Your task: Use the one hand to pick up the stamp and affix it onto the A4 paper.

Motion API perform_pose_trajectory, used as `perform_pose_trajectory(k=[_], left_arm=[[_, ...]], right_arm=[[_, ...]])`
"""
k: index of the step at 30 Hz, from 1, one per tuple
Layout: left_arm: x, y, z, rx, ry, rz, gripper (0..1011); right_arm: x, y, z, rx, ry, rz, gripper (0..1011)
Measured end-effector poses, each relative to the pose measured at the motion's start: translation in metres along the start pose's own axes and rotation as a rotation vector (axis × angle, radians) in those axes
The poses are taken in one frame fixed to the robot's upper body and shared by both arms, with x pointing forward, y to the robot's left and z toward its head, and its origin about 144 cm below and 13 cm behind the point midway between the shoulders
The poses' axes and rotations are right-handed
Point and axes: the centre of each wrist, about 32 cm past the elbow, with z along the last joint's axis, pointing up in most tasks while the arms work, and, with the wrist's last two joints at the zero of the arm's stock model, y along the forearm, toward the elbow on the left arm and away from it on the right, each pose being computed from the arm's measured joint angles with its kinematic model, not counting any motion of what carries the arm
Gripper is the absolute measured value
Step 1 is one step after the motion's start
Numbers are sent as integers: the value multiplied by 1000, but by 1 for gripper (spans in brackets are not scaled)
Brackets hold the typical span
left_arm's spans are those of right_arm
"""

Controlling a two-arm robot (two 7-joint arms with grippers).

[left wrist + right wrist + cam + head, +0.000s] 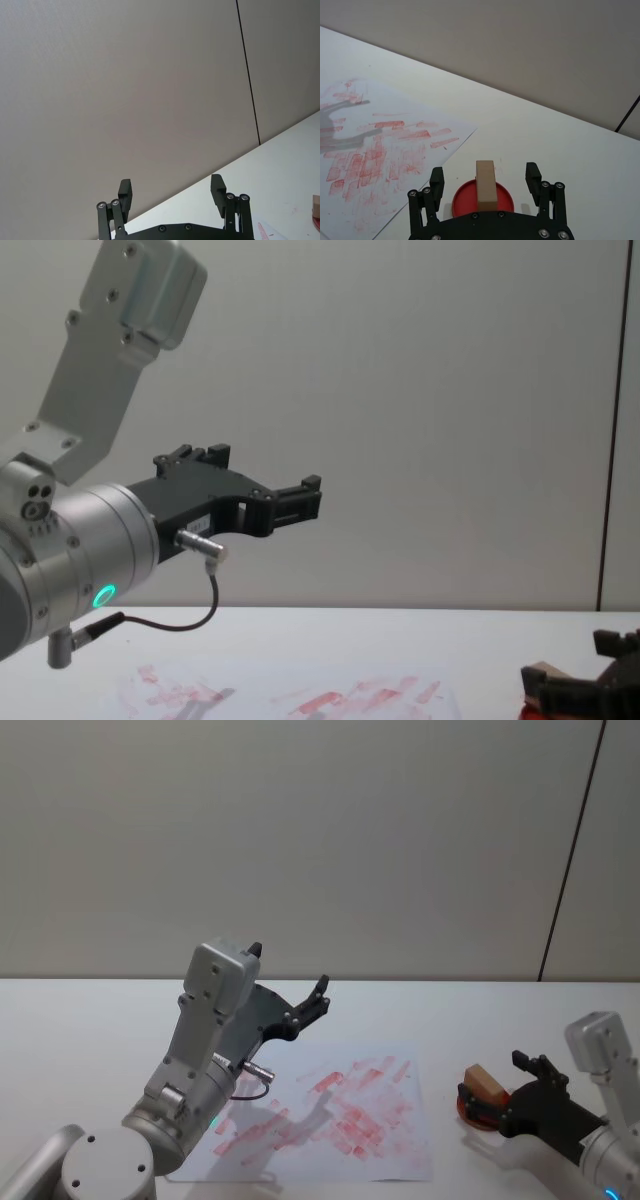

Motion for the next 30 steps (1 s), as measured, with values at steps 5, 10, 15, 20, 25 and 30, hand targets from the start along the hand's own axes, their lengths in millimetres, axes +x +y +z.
perform_pose_trajectory(k=[5, 10, 15, 20, 25, 30], left_arm=[[0, 0, 0, 0, 0, 0, 1002], [0, 0, 0, 0, 0, 0, 1002], [0, 0, 0, 0, 0, 0, 1003], [0, 0, 0, 0, 0, 0, 1003], [0, 0, 0, 0, 0, 0, 1002], [0, 0, 0, 0, 0, 0, 1002]], right_arm=[[-1, 3, -3, -16, -1, 2, 1001], [-2, 5, -5, -31, -1, 3, 923], [-3, 8, -7, -45, 1, 4, 807], [-3, 10, -8, -58, 3, 0, 634], [-2, 11, -9, -67, 5, -4, 475], [-2, 13, -10, -69, 7, -7, 330]])
